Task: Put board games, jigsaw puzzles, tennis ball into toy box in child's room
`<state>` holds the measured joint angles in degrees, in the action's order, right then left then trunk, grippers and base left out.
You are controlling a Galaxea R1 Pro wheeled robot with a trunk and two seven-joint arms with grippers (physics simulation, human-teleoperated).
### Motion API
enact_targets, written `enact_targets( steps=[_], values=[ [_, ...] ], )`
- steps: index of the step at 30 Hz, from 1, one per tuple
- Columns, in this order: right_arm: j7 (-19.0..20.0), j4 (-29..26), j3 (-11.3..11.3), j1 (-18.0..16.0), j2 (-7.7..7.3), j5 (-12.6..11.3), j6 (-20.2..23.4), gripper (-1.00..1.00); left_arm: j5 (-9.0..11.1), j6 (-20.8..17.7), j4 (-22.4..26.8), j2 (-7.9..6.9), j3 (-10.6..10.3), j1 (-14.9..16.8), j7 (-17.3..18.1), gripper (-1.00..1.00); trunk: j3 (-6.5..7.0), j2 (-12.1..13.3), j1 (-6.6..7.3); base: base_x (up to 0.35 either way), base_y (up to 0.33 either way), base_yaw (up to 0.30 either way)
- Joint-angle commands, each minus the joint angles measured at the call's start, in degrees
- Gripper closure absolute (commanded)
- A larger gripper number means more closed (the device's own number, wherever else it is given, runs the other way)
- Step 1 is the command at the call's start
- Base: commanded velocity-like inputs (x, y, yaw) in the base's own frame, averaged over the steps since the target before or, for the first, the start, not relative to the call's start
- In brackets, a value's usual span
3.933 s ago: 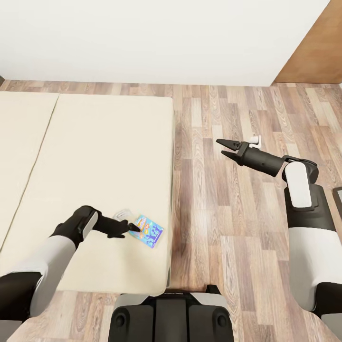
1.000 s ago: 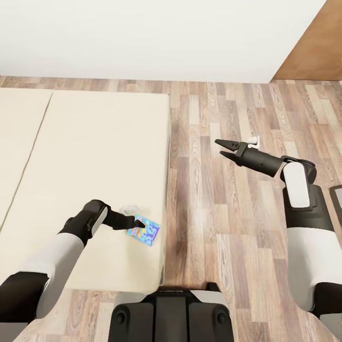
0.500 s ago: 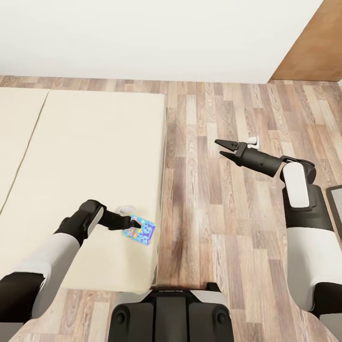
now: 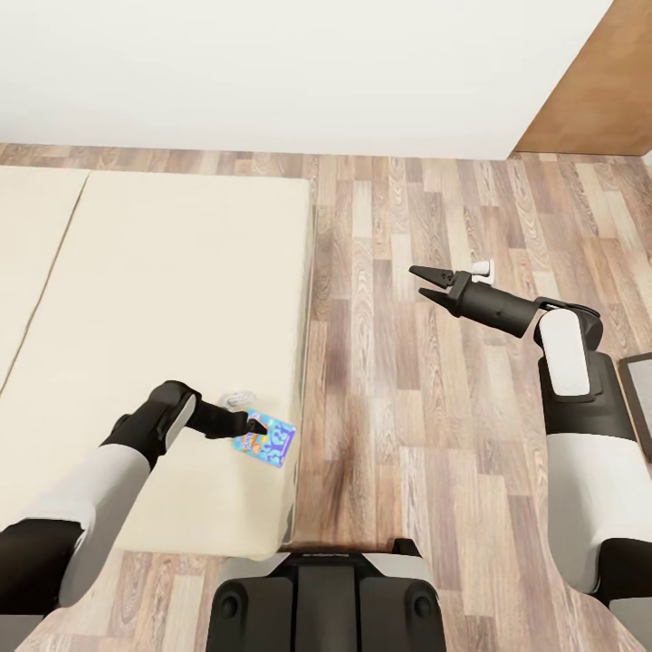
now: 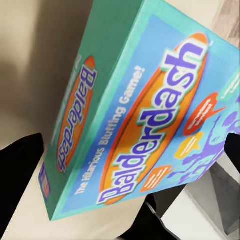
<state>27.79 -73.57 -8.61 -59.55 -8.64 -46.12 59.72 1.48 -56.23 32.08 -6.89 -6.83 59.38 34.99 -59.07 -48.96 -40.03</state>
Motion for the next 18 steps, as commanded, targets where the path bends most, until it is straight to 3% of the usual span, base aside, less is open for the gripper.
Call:
enact_targets(
  steps=[1, 18],
  values=[
    [0.57, 0.03, -0.09, -0.04, 0.02, 0.51, 0.22, -1.0, 2.3, 0.15, 0.0, 1.96, -0.2, -0.04, 0.35, -1.0, -0.05, -0.02, -0.03, 0.0, -0.013, 0.0],
    [0.6, 0.08, -0.09, -0.04, 0.02, 0.51, 0.28, -1.0, 2.27, 0.15, 0.0, 1.88, -0.2, -0.03, 0.42, -1.0, -0.05, -0.02, -0.03, 0.0, -0.065, 0.0]
  ],
)
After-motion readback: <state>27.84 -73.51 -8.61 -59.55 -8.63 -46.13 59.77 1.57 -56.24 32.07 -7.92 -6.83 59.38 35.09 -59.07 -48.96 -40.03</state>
